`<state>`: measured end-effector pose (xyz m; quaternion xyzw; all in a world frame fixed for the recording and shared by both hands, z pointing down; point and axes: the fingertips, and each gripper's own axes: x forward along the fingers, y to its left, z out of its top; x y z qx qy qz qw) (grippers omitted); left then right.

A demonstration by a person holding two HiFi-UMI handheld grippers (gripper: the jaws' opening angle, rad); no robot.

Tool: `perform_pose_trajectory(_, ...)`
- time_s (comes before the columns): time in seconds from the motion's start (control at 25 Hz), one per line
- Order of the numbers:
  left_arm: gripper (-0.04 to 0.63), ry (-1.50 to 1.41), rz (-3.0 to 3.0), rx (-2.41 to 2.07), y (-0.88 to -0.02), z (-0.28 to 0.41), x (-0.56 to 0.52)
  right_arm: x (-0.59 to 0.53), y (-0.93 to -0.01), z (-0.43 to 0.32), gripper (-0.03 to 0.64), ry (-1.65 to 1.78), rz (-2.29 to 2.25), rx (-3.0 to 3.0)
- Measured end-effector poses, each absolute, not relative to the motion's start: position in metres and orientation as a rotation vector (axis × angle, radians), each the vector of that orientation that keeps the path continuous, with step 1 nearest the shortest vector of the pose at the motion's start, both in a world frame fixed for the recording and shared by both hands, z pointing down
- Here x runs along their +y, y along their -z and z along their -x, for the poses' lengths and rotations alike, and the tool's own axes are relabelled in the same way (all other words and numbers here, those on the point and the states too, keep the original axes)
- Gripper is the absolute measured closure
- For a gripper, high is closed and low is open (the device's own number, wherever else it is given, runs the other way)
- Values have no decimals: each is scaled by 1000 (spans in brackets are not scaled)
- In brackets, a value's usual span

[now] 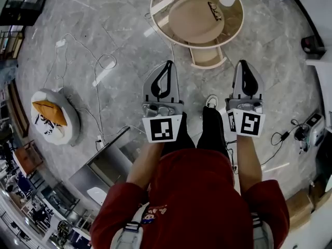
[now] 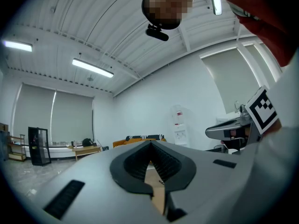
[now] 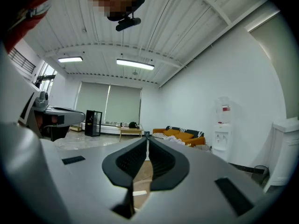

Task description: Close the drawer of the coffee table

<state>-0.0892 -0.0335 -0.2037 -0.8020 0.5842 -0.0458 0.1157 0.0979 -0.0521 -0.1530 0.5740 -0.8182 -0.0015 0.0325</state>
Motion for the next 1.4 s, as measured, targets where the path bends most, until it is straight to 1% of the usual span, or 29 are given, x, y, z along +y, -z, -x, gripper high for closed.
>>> perform_pose_trajectory(0.2,583,200,2432,1724,106,98,-36,-49,69,-78,589,-78,-1740,-2482)
perform_pose_trajectory(0.48,583,255,2489,1792,-48,109,-30,-25,-87,-70,589,-197,-1649,-2410)
perform_pose_trajectory(0.92,583,208,2495,1911,-264,113,-8,9,-290,-60,589,-257,-1502,-2404)
perform_pose_trajectory(1.4,583,122,2349,1948,-468,111,-11,-7,-488,-71,589,-92,-1513,-2477)
